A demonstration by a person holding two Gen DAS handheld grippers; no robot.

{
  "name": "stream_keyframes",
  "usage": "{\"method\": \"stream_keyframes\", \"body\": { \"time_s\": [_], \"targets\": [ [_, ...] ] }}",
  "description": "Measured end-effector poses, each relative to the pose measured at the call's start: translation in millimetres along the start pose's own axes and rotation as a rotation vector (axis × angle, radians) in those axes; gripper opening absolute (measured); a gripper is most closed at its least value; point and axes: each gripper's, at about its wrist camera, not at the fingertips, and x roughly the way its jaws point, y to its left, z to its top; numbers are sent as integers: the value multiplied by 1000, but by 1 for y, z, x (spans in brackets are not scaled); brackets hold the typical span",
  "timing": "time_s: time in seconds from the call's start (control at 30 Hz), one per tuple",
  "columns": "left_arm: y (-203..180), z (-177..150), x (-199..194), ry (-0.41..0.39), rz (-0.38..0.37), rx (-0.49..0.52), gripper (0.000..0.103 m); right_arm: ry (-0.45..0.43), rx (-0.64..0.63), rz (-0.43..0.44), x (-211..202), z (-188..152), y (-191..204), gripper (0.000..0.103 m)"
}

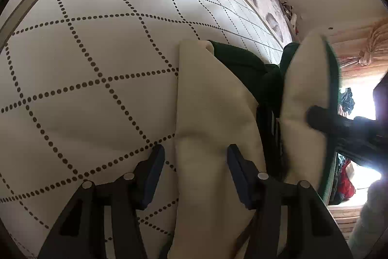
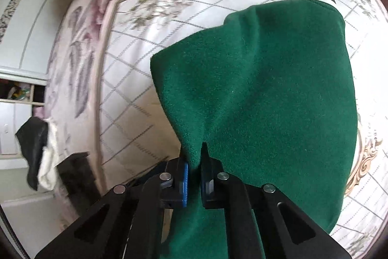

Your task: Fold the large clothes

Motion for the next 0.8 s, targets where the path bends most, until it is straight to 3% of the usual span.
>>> {"method": "stream_keyframes", "body": {
  "time_s": [0.33, 0.43, 0.5, 0.57, 0.67, 0.73, 0.77, 0.8],
  "targets": [
    [4, 8, 0, 34, -36, -2, 49, -17, -26, 95, -41, -18, 36, 8],
    [6, 7, 0, 38, -44, -14, 43, 17, -73, 77, -18, -14, 50, 8],
    [11, 7, -3, 49, -36, -34, 29, 51, -58, 57, 8, -6, 47, 9],
    [24, 5, -11, 62, -70, -113, 28, 121, -19, 64, 38, 4, 34, 10],
    [36, -2, -42, 26, -37, -163, 28, 178, 27, 131, 61, 14, 21, 20],
    [36, -11, -69, -3, 8, -162, 29, 210, 58, 185, 73, 16, 12, 35],
    [35, -15, -80, -15, 51, -161, 31, 224, 61, 228, 75, 17, 11, 50],
    [35, -20, -89, -24, 104, -168, 33, 231, 57, 254, 74, 18, 11, 51]
  ]
}}
